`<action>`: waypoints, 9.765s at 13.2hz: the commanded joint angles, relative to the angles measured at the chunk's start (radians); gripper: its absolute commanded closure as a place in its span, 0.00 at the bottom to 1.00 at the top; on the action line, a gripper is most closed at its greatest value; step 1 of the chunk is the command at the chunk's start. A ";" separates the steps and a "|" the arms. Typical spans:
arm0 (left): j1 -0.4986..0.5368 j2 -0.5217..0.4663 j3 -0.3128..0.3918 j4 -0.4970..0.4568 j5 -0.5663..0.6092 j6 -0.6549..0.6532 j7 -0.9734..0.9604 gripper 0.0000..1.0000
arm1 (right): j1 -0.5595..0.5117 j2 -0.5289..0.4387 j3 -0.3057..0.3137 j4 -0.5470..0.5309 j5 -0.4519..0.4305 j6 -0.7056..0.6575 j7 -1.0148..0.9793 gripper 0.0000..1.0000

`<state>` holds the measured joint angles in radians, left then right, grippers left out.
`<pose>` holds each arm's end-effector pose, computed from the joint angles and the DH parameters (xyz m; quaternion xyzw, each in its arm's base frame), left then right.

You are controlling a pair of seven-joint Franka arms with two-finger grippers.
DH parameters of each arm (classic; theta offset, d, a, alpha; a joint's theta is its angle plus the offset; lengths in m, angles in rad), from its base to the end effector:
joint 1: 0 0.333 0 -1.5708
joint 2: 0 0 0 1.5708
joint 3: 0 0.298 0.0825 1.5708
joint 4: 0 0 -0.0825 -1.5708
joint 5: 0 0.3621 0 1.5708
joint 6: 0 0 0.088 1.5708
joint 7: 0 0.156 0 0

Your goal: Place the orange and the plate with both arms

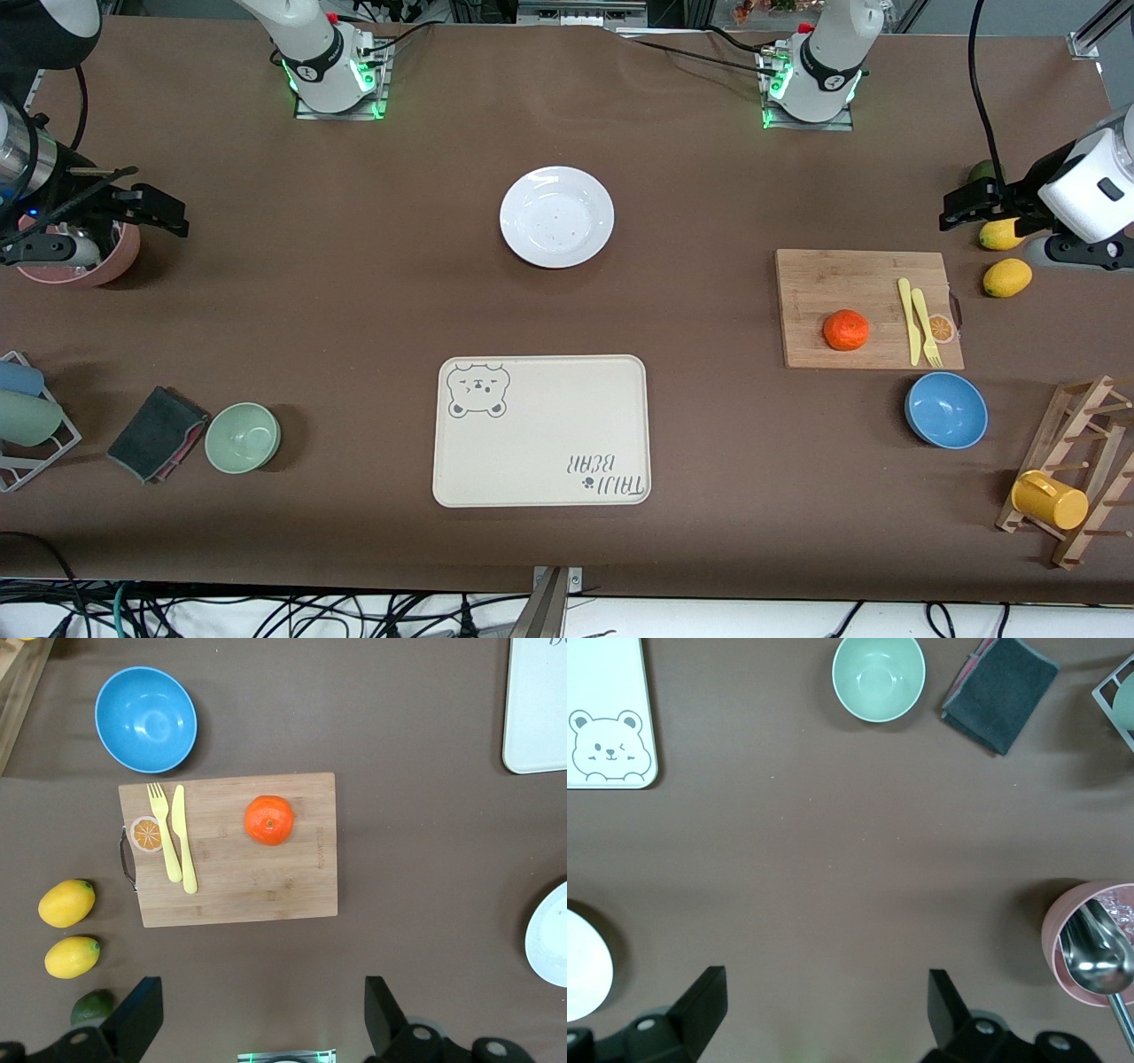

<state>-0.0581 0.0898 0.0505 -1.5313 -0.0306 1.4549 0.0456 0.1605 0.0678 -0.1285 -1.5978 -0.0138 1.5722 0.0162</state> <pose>0.5356 -0.0101 0.5183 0.9961 -0.0269 -0.0827 0.0146 0.5435 0.0169 0.5094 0.9988 0.0082 -0.0461 0.0123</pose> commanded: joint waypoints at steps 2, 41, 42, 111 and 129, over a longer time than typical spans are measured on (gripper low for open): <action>-0.006 0.036 0.003 0.037 0.020 -0.016 0.017 0.00 | -0.001 0.009 -0.002 0.025 -0.001 -0.008 0.008 0.00; 0.012 0.389 0.002 -0.434 -0.009 0.722 0.011 0.00 | -0.001 0.009 -0.003 0.025 0.000 -0.006 0.008 0.00; 0.012 0.392 0.002 -0.443 -0.011 0.717 0.010 0.00 | -0.001 0.009 -0.003 0.025 0.000 -0.006 0.008 0.00; 0.049 -0.038 0.025 -0.046 -0.029 0.139 0.178 0.00 | -0.030 0.231 0.582 -0.827 1.630 1.071 -0.935 0.16; 0.050 -0.030 0.015 -0.020 0.005 0.078 0.304 0.00 | 0.108 0.305 0.609 -0.818 2.066 1.169 -1.285 0.53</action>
<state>-0.0091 0.0539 0.0660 -1.5712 -0.0559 1.5520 0.3246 0.2457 0.3695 0.4747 -2.4231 2.0067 2.7216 -1.2409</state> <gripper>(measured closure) 0.000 0.533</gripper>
